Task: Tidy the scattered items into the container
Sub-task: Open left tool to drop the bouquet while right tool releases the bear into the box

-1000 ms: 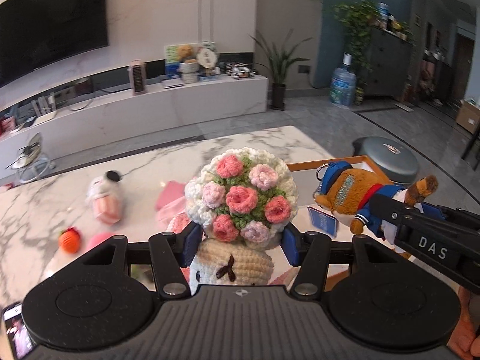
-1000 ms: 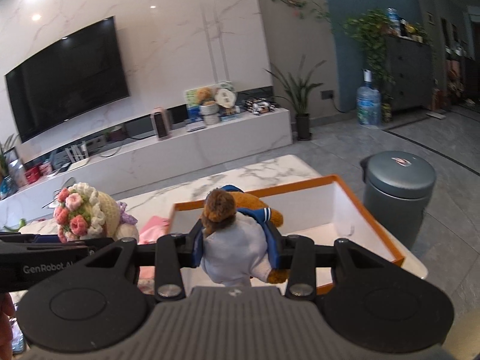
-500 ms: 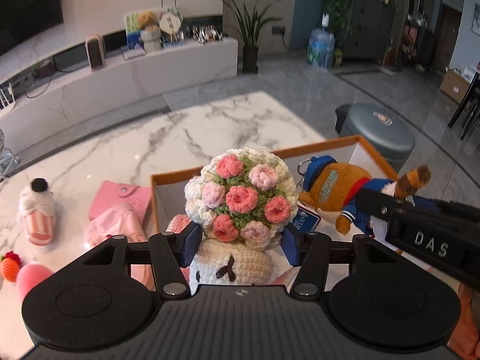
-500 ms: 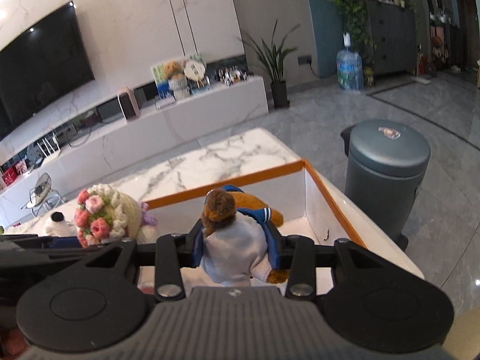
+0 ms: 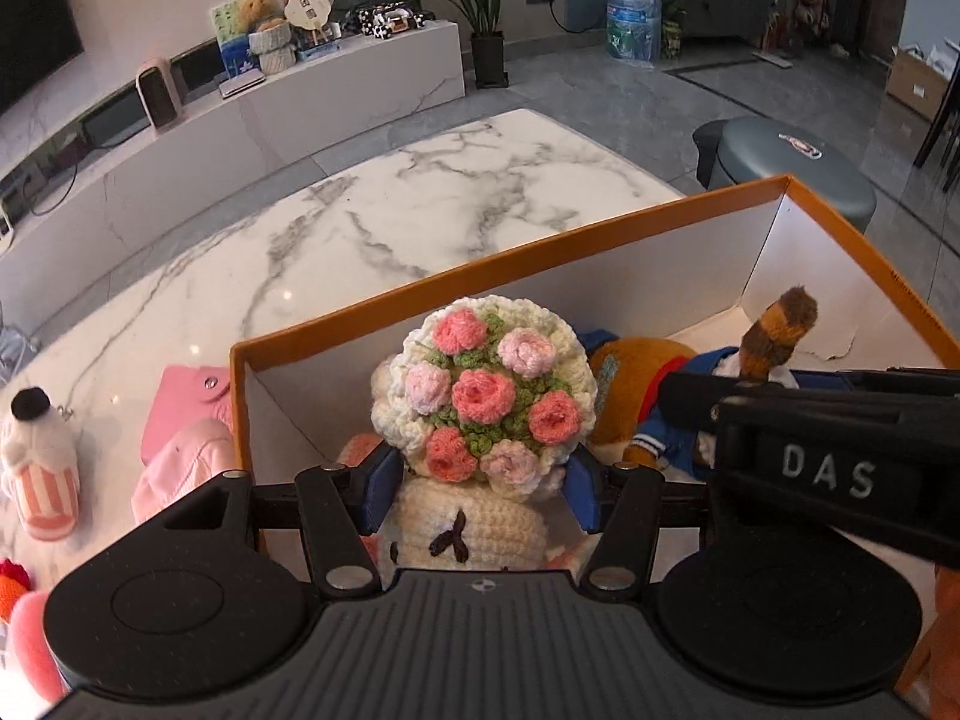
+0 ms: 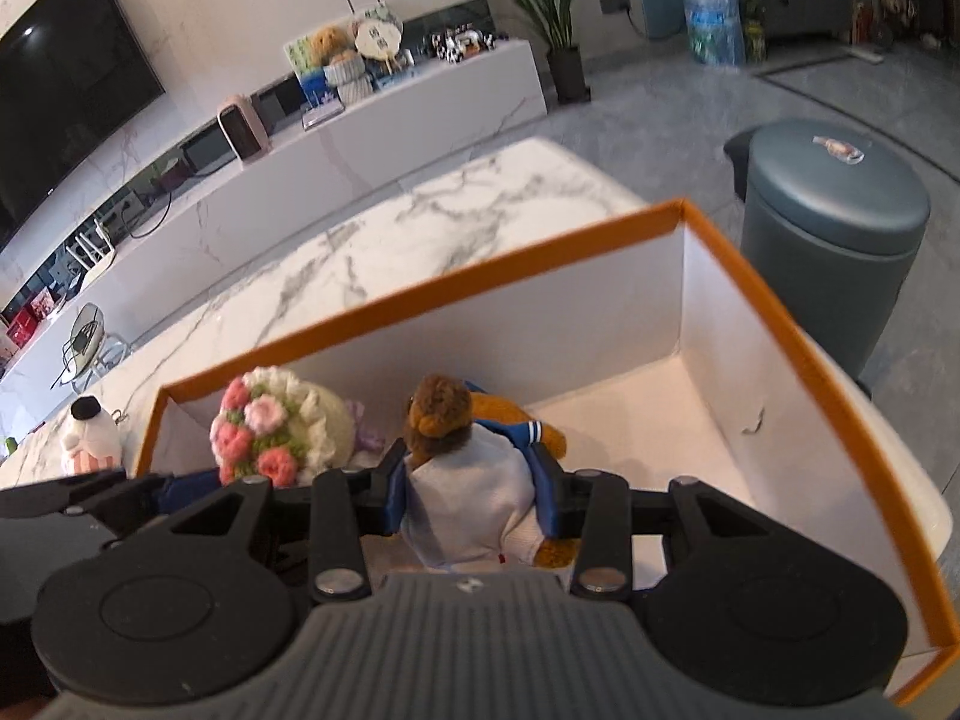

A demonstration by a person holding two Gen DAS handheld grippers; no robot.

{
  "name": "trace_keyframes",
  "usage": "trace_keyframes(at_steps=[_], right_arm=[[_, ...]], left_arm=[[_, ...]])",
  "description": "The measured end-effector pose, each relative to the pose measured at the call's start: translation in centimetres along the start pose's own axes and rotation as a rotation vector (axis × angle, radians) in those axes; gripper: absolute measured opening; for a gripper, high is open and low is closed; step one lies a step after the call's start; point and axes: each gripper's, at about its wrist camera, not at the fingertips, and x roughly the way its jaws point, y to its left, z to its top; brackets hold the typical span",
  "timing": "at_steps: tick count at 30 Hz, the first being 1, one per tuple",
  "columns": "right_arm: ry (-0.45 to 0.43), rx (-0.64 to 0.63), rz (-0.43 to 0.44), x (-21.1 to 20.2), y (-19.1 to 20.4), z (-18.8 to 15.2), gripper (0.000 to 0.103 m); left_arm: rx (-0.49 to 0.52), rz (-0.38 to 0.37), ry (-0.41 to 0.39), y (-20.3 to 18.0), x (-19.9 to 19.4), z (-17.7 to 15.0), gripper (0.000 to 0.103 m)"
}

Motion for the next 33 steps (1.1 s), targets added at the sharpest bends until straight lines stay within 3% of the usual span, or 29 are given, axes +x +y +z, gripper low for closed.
trace_keyframes(at_steps=[12,17,25,33], right_arm=[[0.05,0.034,0.001,0.6,-0.1,-0.4,0.045],[0.076,0.071,0.02,0.6,-0.5,-0.7,0.047],[0.096,0.089,0.043,0.6,-0.4,-1.1,0.047],[0.069,0.081,0.024,-1.0,-0.3,-1.0,0.059]], left_arm=[[0.044,0.017,0.017,-0.5,0.3,-0.2,0.073],[0.06,0.021,0.011,-0.4,-0.2,-0.4,0.082],[0.084,0.028,-0.002,-0.5,-1.8,-0.7,0.083],[0.022,0.003,-0.014,0.1,-3.5,-0.9,0.083]])
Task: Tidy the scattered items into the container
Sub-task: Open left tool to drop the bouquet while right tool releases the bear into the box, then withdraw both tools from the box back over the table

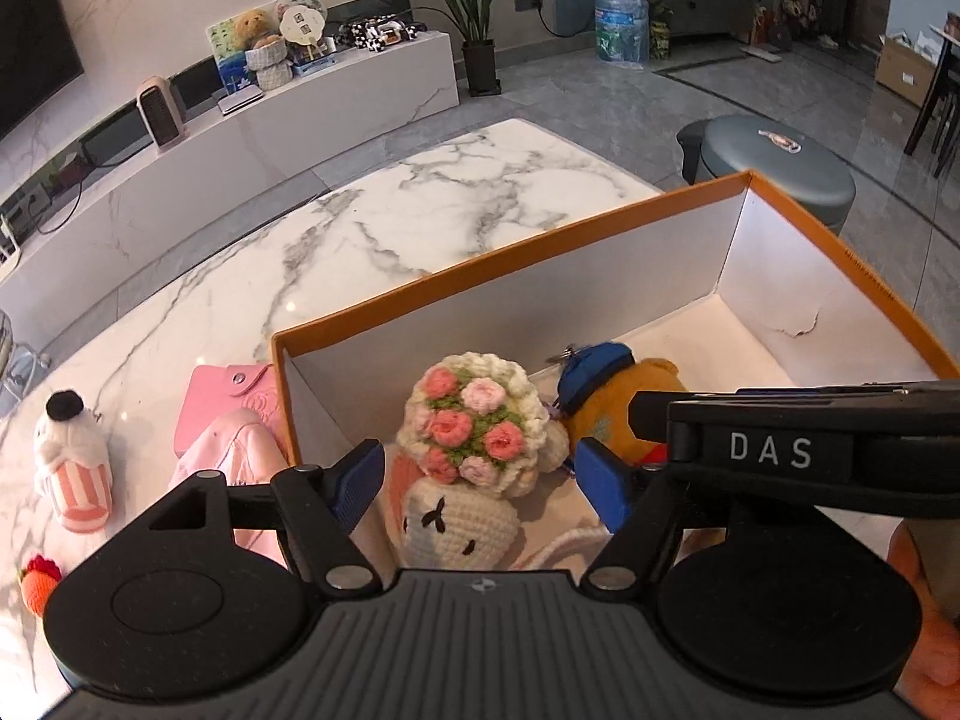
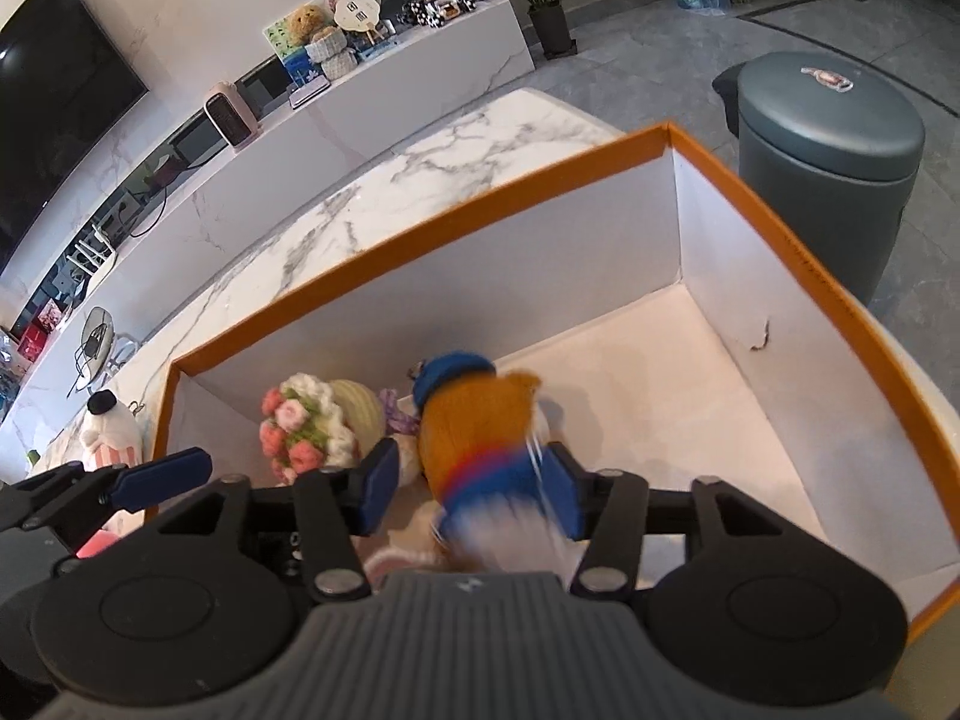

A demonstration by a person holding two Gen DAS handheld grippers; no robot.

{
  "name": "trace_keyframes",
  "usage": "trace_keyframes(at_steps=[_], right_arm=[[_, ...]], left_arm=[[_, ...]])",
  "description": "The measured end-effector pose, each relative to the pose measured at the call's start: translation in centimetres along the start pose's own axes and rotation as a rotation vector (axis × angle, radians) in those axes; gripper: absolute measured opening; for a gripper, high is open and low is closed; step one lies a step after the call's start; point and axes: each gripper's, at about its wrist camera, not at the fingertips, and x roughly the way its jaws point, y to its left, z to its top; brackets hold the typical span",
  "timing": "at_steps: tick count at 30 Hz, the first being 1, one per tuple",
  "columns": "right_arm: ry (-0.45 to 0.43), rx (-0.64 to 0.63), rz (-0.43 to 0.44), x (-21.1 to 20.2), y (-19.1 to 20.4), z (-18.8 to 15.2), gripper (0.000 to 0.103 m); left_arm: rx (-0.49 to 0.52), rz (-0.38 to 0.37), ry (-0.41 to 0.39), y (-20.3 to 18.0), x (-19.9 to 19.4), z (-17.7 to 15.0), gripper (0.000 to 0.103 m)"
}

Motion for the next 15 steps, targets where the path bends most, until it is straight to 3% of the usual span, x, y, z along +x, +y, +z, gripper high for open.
trace_keyframes(at_steps=[15], right_arm=[[-0.082,-0.019,-0.02,-5.6,1.3,-1.6,0.068]], left_arm=[[-0.088,0.006,-0.079,1.5,-5.8,-1.9,0.084]])
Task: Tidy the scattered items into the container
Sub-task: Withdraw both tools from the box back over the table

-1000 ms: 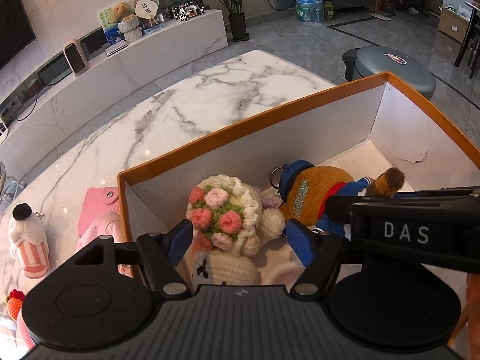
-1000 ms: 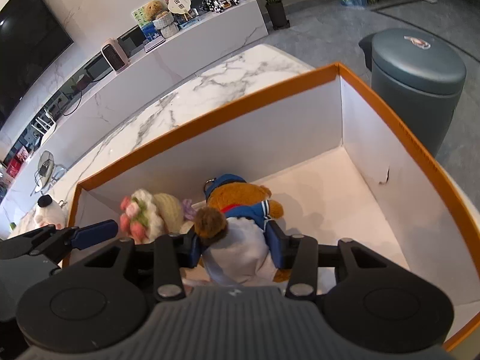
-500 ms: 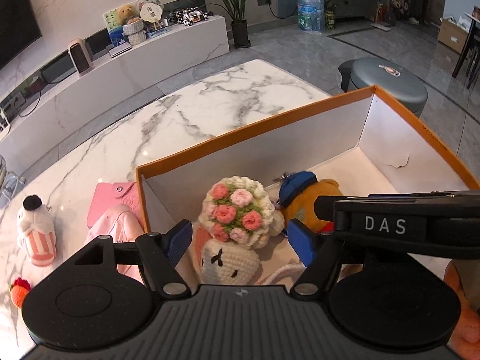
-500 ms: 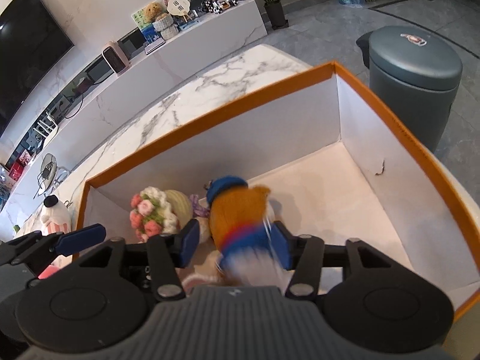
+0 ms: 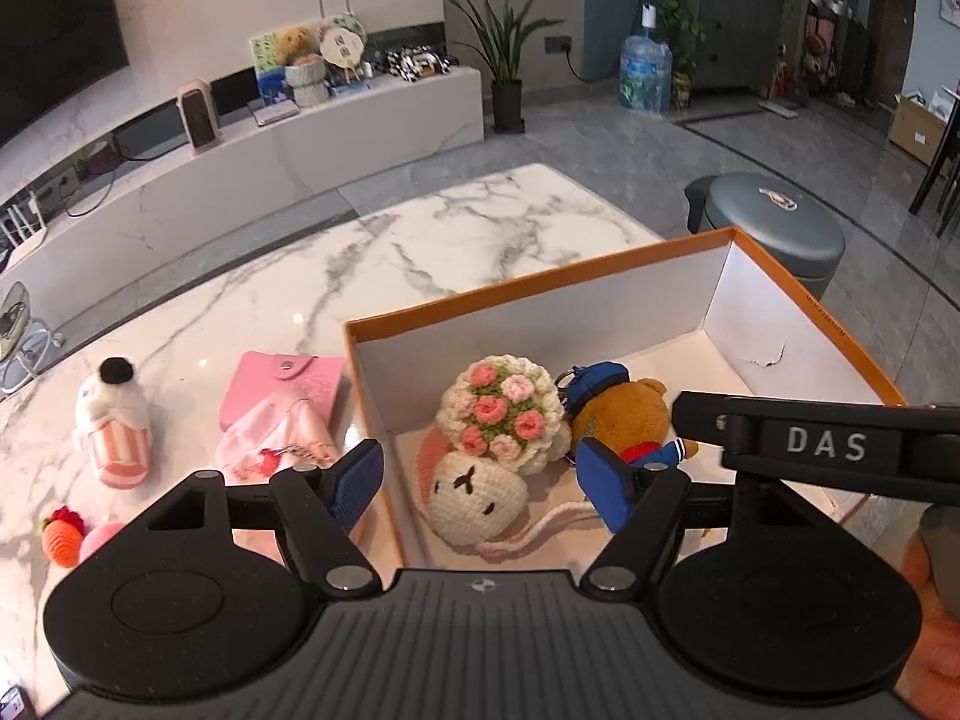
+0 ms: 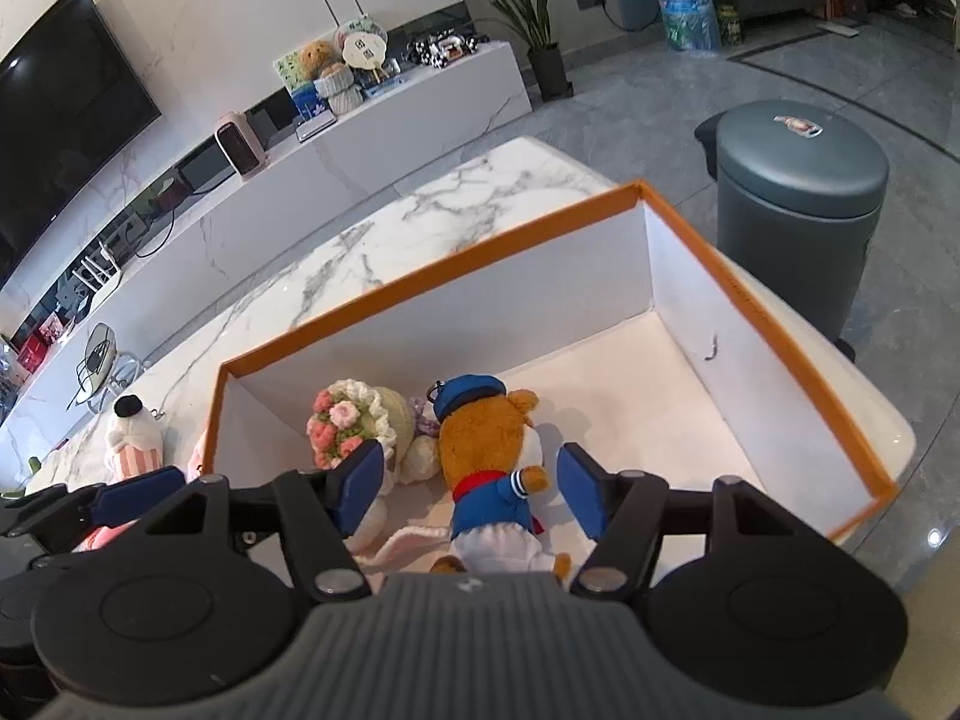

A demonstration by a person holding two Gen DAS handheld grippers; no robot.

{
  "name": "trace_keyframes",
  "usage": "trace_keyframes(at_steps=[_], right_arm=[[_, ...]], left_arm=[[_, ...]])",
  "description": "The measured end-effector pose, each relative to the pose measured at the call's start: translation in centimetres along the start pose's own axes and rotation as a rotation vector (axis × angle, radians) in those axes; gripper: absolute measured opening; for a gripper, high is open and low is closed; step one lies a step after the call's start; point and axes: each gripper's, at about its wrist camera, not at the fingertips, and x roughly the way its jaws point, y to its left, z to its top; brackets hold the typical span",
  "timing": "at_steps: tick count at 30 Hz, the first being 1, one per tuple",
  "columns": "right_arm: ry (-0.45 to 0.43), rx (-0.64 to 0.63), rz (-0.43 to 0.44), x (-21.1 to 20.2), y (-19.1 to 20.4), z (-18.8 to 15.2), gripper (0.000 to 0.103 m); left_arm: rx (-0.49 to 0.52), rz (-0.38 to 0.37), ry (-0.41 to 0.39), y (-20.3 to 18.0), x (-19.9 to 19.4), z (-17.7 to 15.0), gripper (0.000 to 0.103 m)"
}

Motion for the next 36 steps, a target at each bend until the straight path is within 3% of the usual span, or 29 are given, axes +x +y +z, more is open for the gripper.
trace_keyframes(at_steps=[23,36], right_arm=[[-0.117,-0.074,-0.035,-9.0,3.0,-5.2,0.073],[-0.13,-0.151,-0.011,-10.6,6.6,-8.6,0.076]], left_arm=[[-0.048,0.001,-0.094,1.5,-8.3,-4.8,0.085],[-0.096,0.046,-0.112,4.7,-11.1,-8.3,0.086]])
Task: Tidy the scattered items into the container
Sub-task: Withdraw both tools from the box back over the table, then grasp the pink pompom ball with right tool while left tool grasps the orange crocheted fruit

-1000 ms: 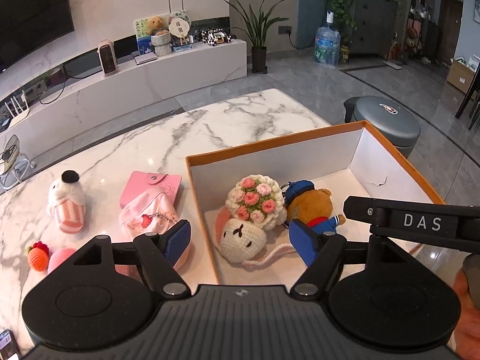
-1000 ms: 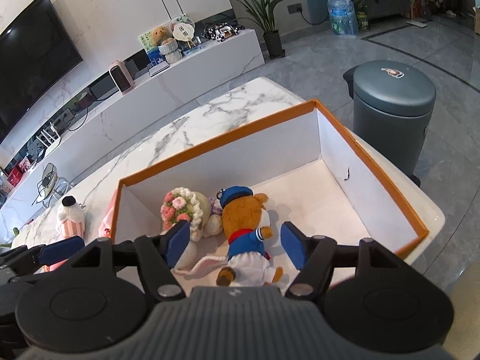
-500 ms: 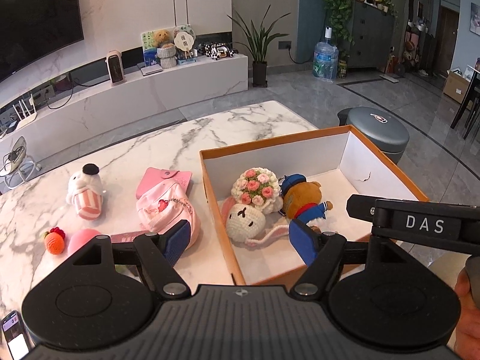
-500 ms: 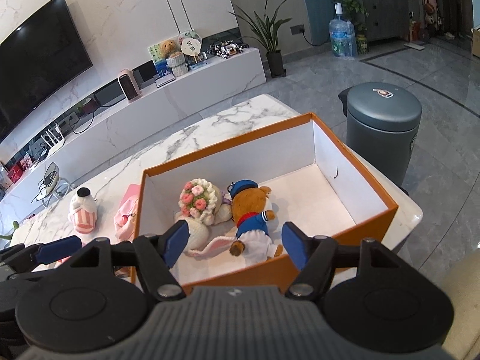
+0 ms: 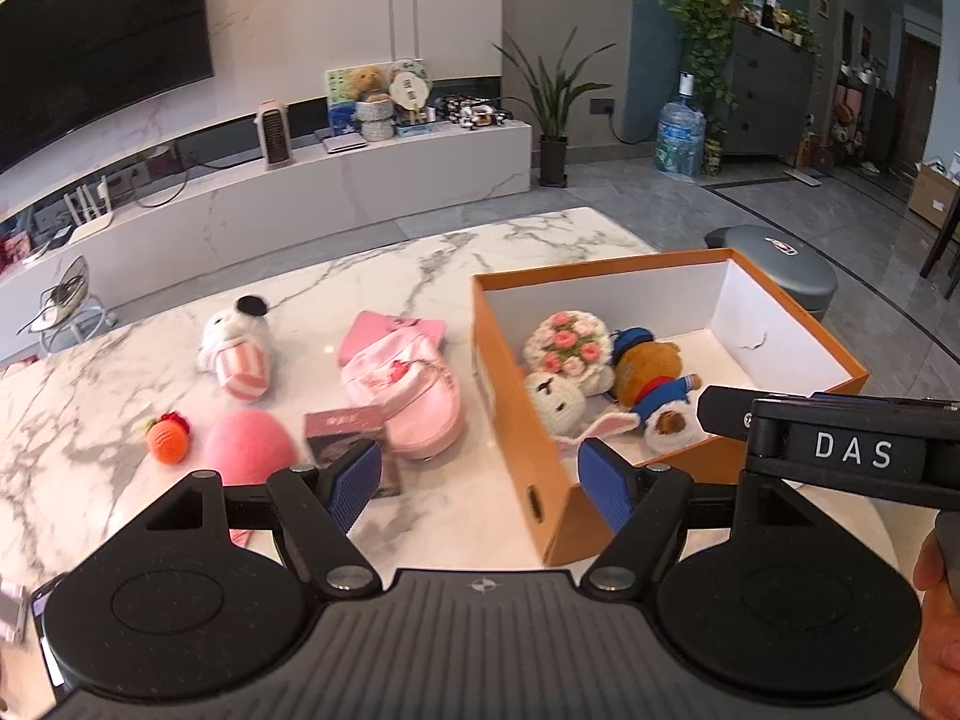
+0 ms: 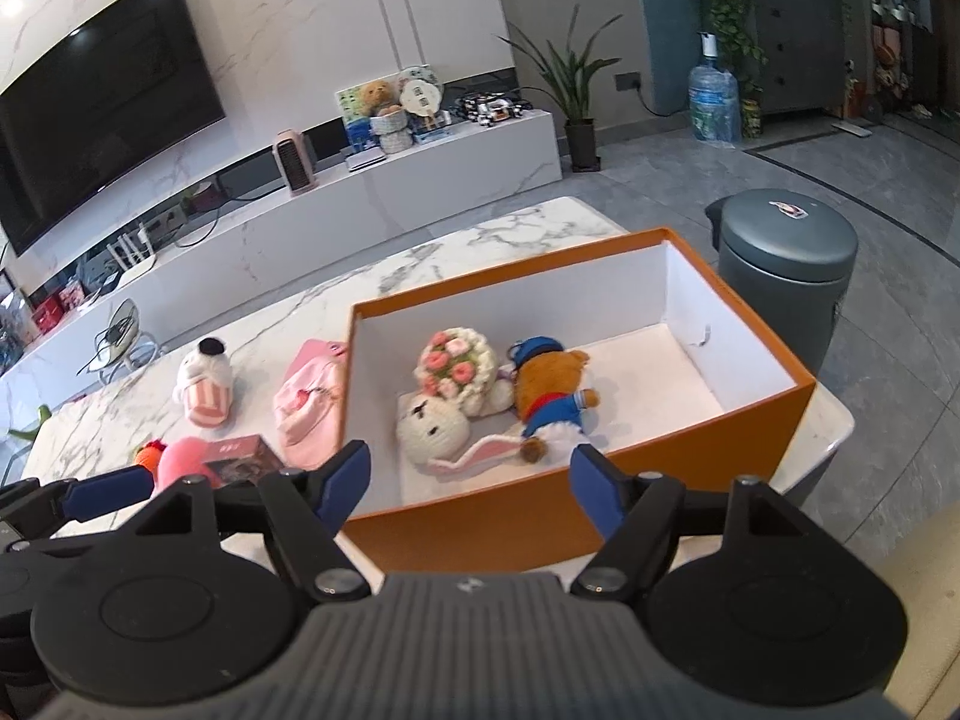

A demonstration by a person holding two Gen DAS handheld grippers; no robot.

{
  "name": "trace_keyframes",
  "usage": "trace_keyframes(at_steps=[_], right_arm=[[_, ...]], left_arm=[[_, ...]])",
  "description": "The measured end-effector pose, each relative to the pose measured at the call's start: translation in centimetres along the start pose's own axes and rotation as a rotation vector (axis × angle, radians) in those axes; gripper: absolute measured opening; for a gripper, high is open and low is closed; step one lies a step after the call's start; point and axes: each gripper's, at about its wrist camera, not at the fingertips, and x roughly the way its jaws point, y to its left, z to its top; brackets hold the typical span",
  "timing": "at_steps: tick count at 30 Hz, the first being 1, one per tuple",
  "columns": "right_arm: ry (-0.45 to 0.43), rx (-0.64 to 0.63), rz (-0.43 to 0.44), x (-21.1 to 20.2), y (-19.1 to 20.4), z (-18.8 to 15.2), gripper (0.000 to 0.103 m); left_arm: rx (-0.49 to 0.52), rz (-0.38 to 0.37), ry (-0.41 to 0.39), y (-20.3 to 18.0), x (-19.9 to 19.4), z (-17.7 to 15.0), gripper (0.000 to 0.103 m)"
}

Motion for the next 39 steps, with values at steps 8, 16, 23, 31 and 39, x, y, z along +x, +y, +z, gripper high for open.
trace_keyframes(at_steps=[8,16,23,31,39], right_arm=[[0.022,-0.036,0.067,0.7,3.2,-1.6,0.076],[0.022,-0.105,0.126,1.8,6.9,-3.0,0.076],[0.033,-0.194,0.161,3.2,10.1,-3.7,0.073],[0.069,-0.256,0.189,5.9,12.8,-3.6,0.07],[0.131,-0.309,0.219,9.3,14.5,-2.9,0.069]], left_arm=[[-0.07,0.037,0.007,3.8,-0.7,-1.8,0.086],[-0.131,0.082,0.005,7.5,-0.9,-3.7,0.086],[-0.157,0.135,0.032,10.2,-0.1,-4.7,0.086],[-0.199,0.16,0.063,12.9,1.6,-5.0,0.086],[-0.232,0.167,0.063,15.5,4.5,-3.5,0.086]])
